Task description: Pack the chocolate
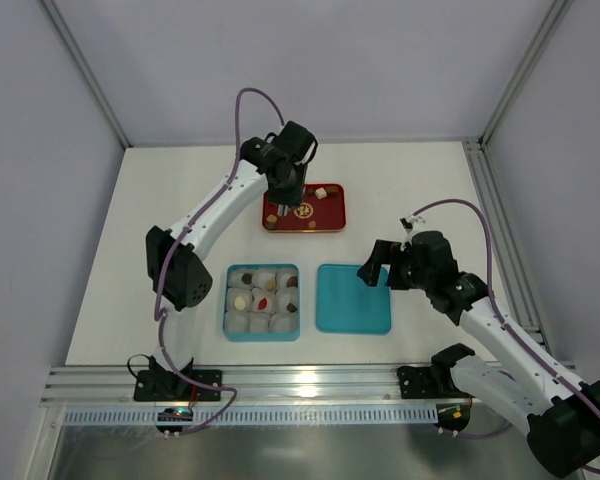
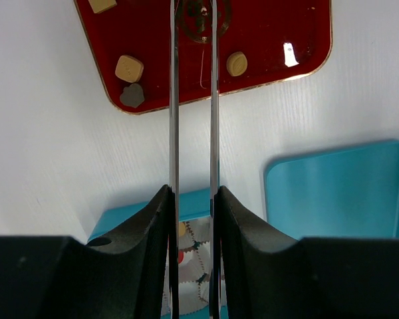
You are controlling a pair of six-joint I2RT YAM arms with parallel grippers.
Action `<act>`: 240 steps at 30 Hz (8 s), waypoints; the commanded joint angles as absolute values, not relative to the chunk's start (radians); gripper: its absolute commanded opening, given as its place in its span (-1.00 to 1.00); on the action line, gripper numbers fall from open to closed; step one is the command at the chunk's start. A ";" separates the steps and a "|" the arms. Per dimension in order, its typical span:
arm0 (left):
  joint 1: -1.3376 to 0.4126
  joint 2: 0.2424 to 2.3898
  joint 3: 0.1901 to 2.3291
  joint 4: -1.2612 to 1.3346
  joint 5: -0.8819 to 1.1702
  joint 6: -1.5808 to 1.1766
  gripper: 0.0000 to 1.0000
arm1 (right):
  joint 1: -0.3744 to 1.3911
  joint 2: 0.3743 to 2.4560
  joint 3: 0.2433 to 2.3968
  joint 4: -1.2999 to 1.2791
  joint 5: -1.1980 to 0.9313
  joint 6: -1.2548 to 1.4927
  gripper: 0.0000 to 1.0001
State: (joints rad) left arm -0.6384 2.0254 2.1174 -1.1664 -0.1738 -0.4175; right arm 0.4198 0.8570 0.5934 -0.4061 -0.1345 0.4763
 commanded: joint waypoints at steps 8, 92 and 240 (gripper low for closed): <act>-0.635 2.086 2.190 -1.066 -0.120 -0.433 -0.35 | 0.425 0.827 0.598 -0.423 -0.129 0.459 0.99; -0.681 2.217 2.290 -1.094 -0.230 -0.457 -0.35 | 0.425 0.779 0.583 -0.448 -0.112 0.456 0.99; -0.684 1.938 2.155 -1.164 -0.144 -0.370 -0.59 | 0.425 0.825 0.571 -0.394 -0.129 0.472 1.00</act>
